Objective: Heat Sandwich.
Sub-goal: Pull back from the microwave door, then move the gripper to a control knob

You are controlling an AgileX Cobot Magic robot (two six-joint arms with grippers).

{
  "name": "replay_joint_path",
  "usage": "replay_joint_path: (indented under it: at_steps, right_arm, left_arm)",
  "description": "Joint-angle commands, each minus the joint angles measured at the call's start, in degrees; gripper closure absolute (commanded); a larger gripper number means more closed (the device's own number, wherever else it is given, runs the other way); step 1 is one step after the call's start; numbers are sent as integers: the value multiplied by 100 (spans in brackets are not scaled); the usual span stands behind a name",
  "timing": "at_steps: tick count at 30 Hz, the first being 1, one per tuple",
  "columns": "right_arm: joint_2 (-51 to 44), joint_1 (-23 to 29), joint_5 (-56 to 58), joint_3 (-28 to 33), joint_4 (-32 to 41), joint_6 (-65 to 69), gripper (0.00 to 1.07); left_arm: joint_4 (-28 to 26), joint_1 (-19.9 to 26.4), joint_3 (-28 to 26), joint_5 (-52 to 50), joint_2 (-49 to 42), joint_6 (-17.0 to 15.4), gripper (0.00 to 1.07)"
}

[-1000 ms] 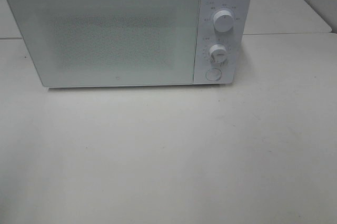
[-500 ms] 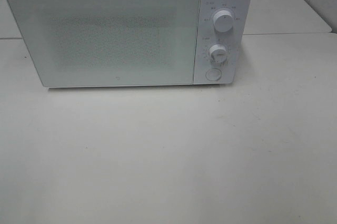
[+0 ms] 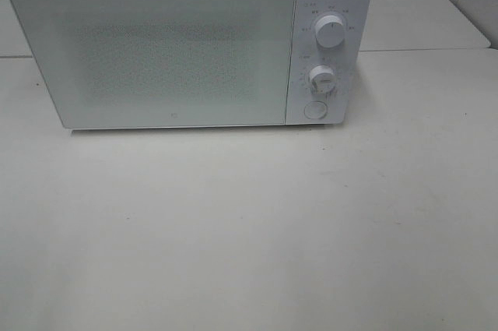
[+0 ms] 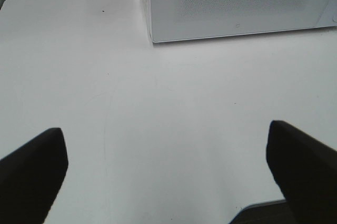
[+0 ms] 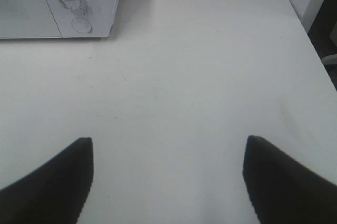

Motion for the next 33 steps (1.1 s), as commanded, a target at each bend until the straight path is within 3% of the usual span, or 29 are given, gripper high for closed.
replay_joint_path:
  at_steps: [1,9,33]
  right_arm:
    - [-149,-40,-57,11,-6,-52,32]
    - [-149,-40,-57,11,-6,-52,32]
    - [-149,-40,-57,11,-6,-52,32]
  left_arm:
    - [-69,17,23,-86,-143,-40,9]
    - [-86,258,23,-86,-155,-40,9]
    - [-80,258,23,-86,-149,-40,9]
